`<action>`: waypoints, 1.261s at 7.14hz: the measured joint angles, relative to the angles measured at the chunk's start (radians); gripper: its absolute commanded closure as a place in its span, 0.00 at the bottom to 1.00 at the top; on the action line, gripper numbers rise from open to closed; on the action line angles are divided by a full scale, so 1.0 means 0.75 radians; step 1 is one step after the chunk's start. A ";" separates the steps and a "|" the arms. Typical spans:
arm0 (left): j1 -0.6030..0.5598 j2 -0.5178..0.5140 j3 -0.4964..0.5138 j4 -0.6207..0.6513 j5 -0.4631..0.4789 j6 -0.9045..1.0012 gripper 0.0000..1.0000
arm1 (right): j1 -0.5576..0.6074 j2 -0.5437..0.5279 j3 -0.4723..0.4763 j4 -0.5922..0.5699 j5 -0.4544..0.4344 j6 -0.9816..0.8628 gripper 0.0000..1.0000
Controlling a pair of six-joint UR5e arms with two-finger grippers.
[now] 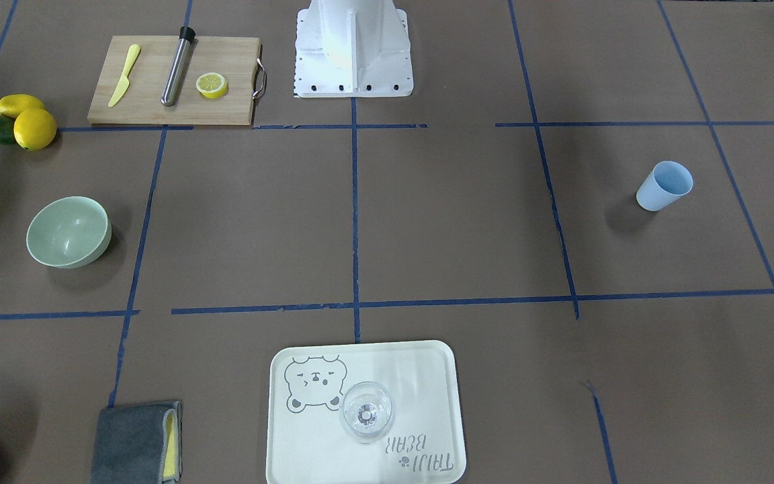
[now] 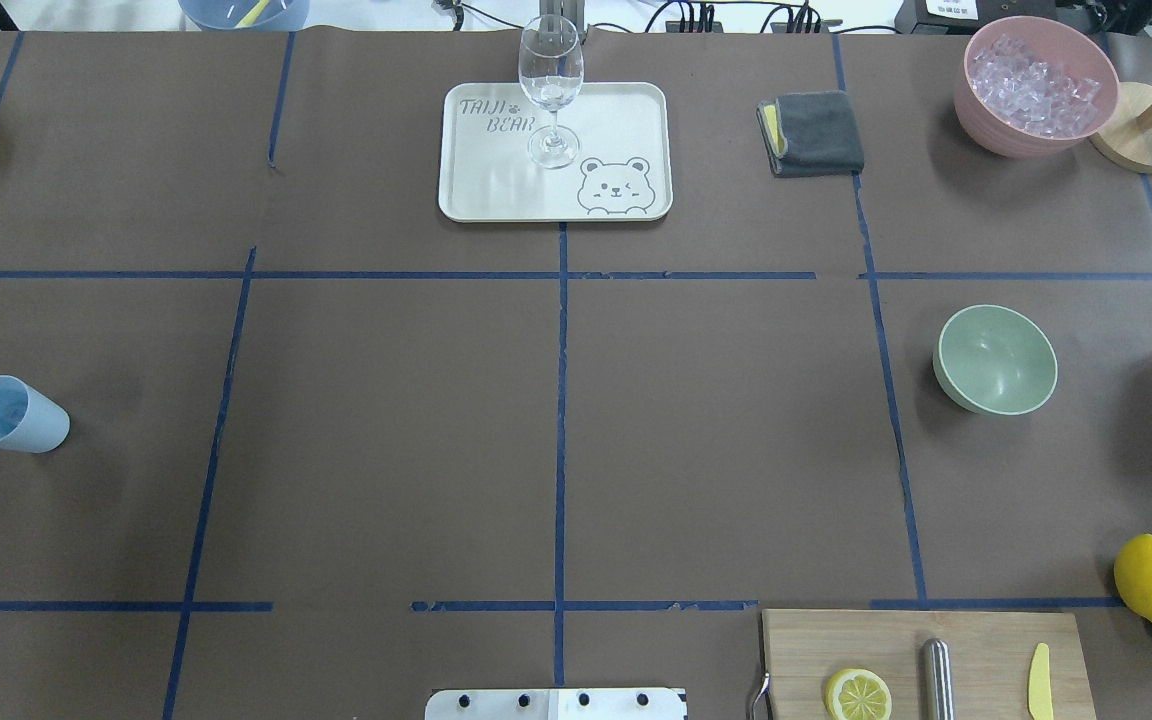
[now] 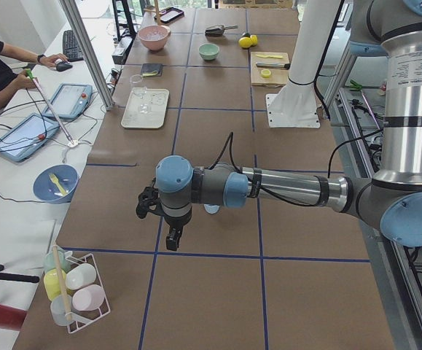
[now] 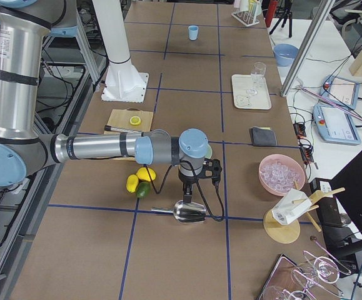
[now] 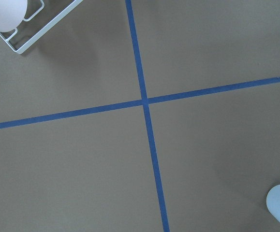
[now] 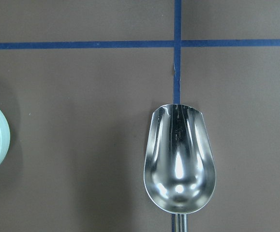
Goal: Pour ice into bowl
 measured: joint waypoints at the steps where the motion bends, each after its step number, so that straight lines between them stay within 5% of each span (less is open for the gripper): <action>1: 0.000 -0.001 0.000 -0.002 0.001 0.000 0.00 | 0.000 0.000 -0.001 0.000 0.000 0.000 0.00; 9: 0.003 0.021 -0.052 -0.015 -0.014 0.003 0.00 | -0.002 0.010 0.000 0.001 0.007 0.006 0.00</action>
